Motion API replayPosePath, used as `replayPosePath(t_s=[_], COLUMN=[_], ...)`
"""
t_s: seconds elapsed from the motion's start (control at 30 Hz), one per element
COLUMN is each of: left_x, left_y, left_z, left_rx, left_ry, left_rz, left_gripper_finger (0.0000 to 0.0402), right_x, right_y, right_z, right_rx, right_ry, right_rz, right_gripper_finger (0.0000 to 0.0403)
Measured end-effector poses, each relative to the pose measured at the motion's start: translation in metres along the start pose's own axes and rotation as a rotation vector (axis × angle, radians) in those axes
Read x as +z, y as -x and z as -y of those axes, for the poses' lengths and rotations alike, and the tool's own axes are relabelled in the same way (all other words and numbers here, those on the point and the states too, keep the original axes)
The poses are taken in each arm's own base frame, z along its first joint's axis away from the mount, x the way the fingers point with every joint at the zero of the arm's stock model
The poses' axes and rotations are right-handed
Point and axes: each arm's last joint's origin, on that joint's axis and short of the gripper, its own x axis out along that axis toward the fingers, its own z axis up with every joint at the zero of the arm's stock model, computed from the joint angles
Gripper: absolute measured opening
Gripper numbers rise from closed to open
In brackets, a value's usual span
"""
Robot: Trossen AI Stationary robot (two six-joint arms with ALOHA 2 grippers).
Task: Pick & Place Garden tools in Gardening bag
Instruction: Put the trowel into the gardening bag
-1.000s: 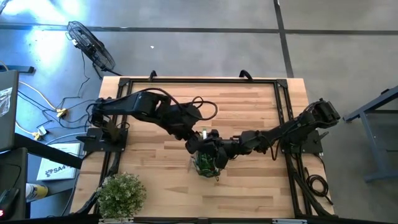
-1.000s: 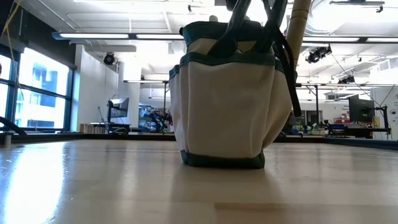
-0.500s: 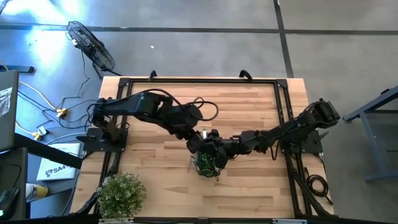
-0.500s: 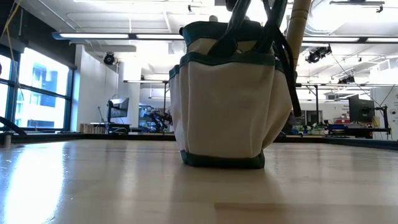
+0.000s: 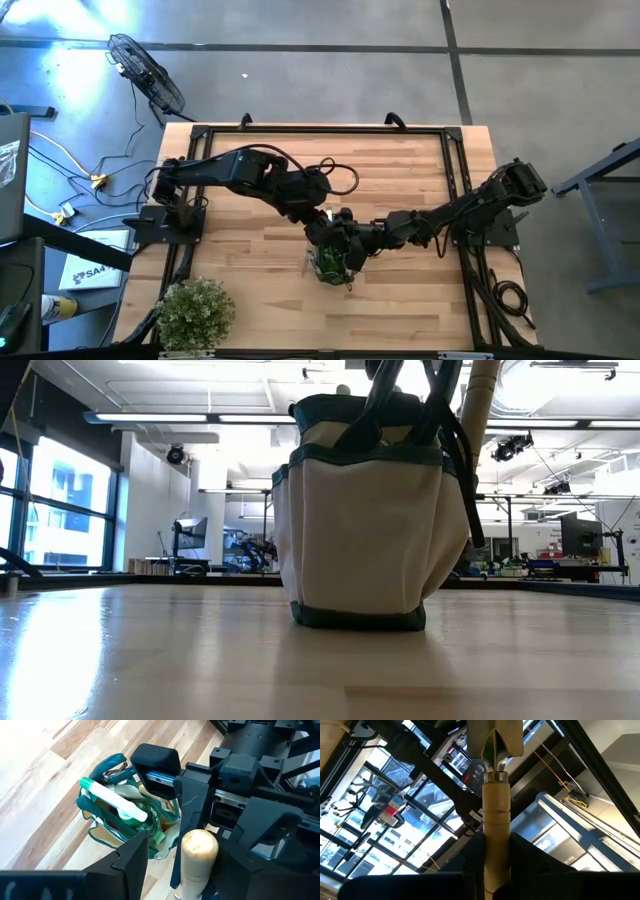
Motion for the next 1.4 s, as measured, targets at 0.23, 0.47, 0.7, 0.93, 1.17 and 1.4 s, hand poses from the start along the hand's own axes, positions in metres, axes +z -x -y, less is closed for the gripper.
replayPosePath(t_s=[0.23,0.47,0.7,0.93,1.17,1.4], left_x=[0.000,0.001,0.001,0.000,-0.002,-0.003], left_y=[0.000,-0.005,-0.005,-0.005,-0.005,-0.005], left_z=[0.001,0.002,0.001,0.002,0.003,0.006], left_rx=[-0.005,-0.010,0.007,0.003,0.002,-0.016], left_ry=[-0.050,-0.075,-0.091,-0.100,-0.103,-0.103], left_rz=[0.001,-0.003,0.009,0.000,-0.006,0.005], left_gripper_finger=[0.0129,0.0061,0.0061,0.0061,0.0060,0.0060], right_x=[0.000,0.001,-0.002,-0.002,-0.001,-0.006], right_y=[0.000,0.000,-0.001,0.000,0.002,0.007], right_z=[0.000,-0.002,-0.006,-0.004,0.002,0.009], right_rx=[0.003,0.027,0.057,0.027,0.016,0.010], right_ry=[0.001,0.013,-0.048,-0.177,-0.185,-0.311], right_rz=[0.001,0.002,-0.024,0.001,0.000,-0.015], right_gripper_finger=[0.0055,0.0056,0.0091,0.0135,0.0165,0.0185])
